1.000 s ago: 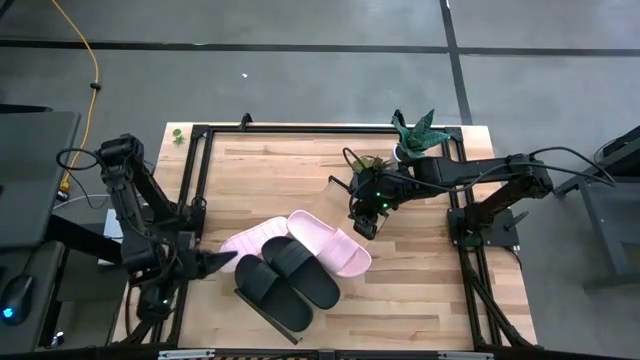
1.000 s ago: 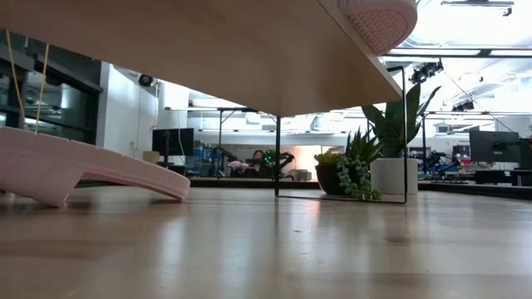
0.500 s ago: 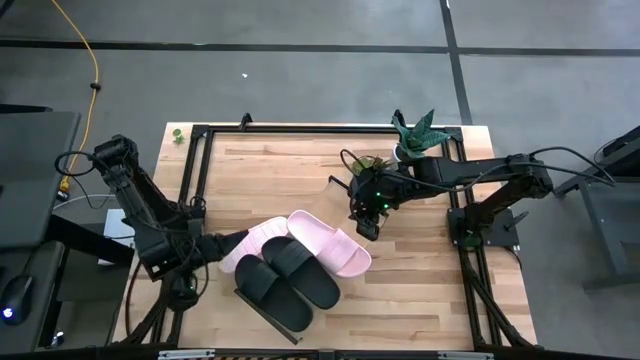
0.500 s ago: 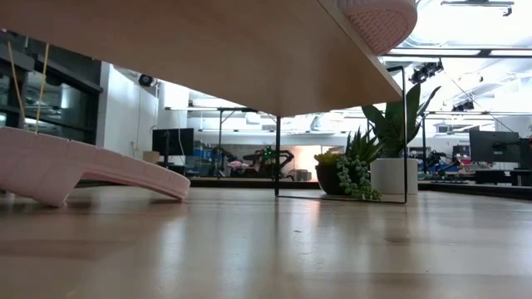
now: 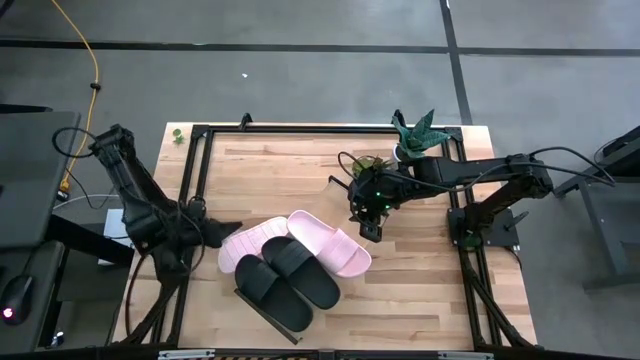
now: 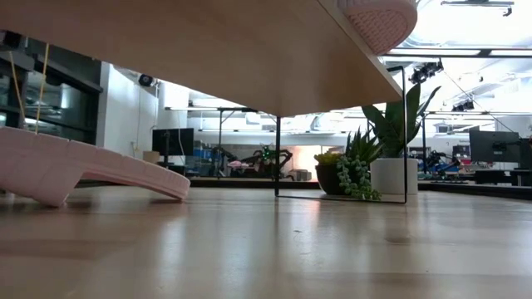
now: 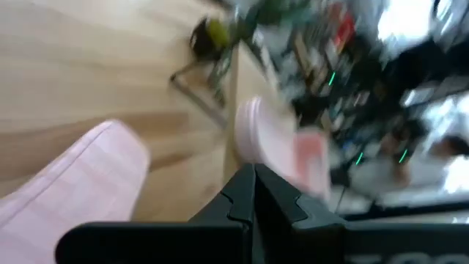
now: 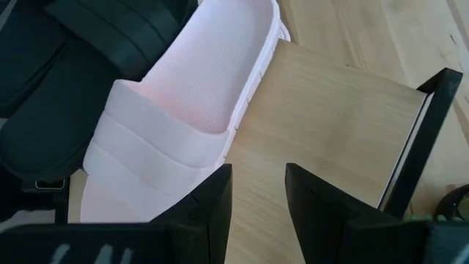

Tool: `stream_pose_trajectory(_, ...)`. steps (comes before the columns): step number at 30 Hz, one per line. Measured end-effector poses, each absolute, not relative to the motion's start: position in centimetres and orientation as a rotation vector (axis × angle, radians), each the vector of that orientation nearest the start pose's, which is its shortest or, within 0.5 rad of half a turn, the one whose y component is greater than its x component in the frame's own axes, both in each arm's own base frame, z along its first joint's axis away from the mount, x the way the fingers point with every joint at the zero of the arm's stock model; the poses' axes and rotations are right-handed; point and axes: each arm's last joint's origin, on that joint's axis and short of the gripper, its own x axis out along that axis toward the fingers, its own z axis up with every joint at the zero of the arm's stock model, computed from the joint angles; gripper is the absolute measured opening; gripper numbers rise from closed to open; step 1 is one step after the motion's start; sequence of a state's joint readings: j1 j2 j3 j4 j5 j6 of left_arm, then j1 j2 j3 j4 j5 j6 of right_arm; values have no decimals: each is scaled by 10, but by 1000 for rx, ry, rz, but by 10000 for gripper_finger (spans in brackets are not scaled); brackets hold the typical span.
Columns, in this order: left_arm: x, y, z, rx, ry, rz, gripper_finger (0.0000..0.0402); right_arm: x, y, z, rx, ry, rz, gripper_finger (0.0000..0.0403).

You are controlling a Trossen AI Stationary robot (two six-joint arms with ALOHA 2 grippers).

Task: Pick and place slides into the shelf
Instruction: Put the pink slide on the shelf

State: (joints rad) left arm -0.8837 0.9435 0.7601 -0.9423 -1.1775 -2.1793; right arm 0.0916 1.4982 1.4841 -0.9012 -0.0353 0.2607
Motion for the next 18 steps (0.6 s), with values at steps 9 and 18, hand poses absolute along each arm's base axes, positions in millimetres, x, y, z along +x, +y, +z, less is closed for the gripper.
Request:
stream_pose_trajectory(9, 87, -77, 281, -1122, 522, 381, 0, 307, 27, 349, 268, 878, -99, 119)
stream_pose_trajectory(18, 64, -67, 286, -1044, 911, 31, 1, 312, 23, 353, 490, 748, -343, 119)
